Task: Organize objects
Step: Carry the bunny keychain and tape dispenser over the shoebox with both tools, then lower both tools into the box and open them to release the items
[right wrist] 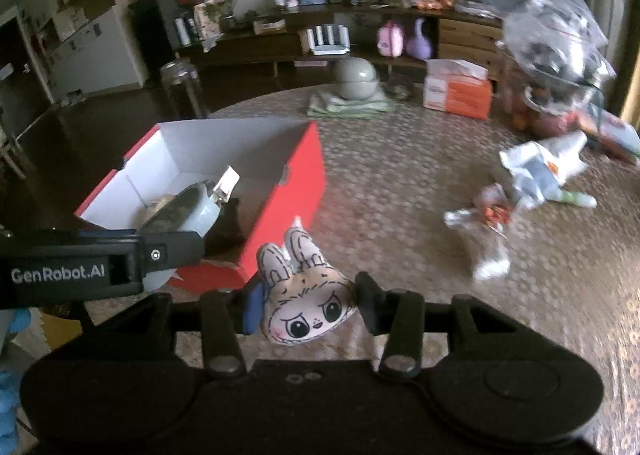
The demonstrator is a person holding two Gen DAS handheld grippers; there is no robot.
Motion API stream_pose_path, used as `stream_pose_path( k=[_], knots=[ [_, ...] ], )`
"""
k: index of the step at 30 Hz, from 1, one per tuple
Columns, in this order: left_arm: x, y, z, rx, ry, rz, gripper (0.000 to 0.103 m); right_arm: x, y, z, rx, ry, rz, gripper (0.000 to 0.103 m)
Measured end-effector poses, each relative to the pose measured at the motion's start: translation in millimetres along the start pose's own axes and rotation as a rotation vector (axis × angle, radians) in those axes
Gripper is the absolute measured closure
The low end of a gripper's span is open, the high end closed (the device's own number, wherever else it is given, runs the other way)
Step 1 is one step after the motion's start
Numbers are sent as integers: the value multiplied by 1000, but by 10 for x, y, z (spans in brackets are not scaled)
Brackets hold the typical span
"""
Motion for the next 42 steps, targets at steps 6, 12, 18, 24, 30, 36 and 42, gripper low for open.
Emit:
stream_pose_path(
  k=[6, 12, 18, 24, 30, 36, 42],
  knots=[
    [-43, -100, -361, 49, -23, 4, 42, -227, -152, -250, 37, -25, -14, 57],
    [-142, -215, -687, 76, -57, 7, 42, -529, -294, -463, 64, -49, -35, 57],
    [-331, -352, -1021, 96, -113, -3, 42, -812, -473, -583, 116, -44, -57, 57],
    [-598, -504, -1265, 91, -180, -16, 42, -1121, -544, -579, 108, -39, -101, 57],
    [-913, -637, -1359, 64, -200, -48, 42, -1371, -544, -579, 128, -41, -143, 57],
    [-1167, -758, -1256, 29, -218, -70, 42, -1529, -547, -596, 143, -29, -161, 57],
    [-1380, -884, -1048, -12, -201, -93, 42, -1695, -529, -562, 142, -11, -193, 57]
  ],
)
Point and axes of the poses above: each gripper's, at about its wrist camera, not at the fingertips, and x roughly against the way its jaws point, z to its right, y to its underside, the point moved 2 cm from there along -x, roughly the way its jaws point, and after that the axes turned 14 degrees about -y, right-handed, at the moved point
